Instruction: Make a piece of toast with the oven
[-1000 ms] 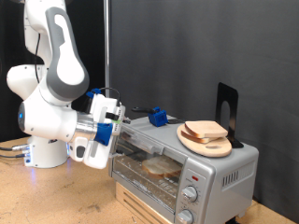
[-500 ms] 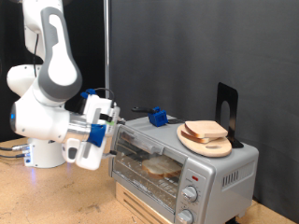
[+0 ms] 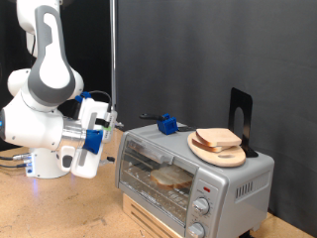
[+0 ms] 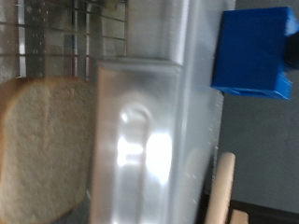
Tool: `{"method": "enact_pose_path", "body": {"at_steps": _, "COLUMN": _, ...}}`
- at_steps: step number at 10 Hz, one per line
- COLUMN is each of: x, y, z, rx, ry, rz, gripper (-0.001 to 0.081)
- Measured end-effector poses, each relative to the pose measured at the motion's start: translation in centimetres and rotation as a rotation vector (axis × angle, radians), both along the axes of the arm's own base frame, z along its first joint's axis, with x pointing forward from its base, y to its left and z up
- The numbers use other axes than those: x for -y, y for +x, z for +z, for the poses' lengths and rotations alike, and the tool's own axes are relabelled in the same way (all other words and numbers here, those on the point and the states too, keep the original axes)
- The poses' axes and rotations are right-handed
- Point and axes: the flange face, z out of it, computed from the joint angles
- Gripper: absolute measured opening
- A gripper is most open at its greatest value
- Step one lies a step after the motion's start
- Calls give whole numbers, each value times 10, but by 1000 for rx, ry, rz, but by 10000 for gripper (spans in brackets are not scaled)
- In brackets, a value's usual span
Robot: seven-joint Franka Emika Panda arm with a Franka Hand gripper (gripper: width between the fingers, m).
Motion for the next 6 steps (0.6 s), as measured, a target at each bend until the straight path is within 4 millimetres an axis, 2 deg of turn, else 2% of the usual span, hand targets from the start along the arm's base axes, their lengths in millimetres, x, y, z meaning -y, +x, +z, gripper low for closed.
{"method": "enact_pose_path", "body": {"at_steps": 3, "x": 27, "y": 34, "z": 19, "rx": 35, "ry": -2, "rz": -20, "gripper": 808}}
{"method": "enact_pose_path", "body": {"at_steps": 6, "x": 49, "y": 71, "z": 19, "rx": 48, "ry": -12, "rz": -90, "gripper": 808}}
